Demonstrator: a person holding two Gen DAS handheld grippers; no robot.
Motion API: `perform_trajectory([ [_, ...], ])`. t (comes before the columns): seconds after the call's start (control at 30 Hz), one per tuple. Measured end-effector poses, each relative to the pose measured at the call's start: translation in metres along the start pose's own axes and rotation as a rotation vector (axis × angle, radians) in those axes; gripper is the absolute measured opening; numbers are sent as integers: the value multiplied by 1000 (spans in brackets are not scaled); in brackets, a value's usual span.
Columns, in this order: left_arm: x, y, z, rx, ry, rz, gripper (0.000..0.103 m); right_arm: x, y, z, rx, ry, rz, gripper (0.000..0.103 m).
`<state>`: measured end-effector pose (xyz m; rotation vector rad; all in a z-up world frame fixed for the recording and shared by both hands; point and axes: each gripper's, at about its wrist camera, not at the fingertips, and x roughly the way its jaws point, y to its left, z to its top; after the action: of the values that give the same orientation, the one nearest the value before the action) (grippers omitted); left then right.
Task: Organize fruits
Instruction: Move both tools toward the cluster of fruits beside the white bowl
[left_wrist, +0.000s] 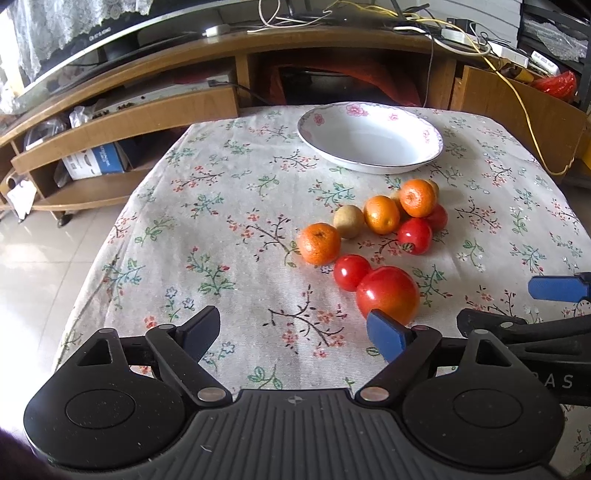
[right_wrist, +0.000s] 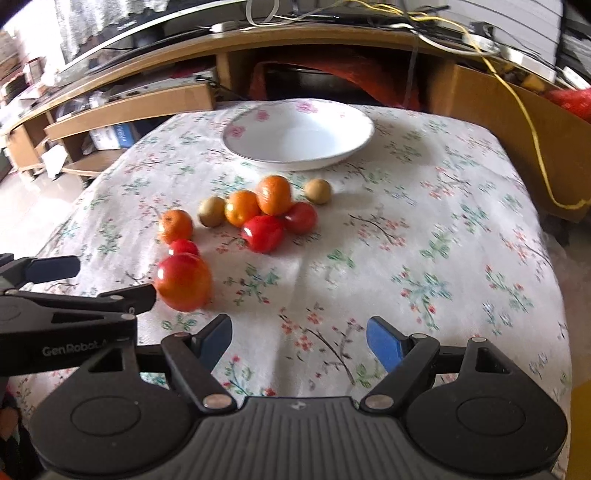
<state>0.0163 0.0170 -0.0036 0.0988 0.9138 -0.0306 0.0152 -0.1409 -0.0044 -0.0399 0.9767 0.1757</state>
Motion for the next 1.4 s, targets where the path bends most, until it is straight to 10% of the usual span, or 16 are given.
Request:
perform_trajectory([
  [0.43, 0, 20, 2, -49, 20, -19, 89, 7, 9, 14, -43, -22, 134, 72],
  [1.4, -5, 42, 5, -120, 9, -30, 93, 10, 22, 29, -71, -35, 104, 72],
])
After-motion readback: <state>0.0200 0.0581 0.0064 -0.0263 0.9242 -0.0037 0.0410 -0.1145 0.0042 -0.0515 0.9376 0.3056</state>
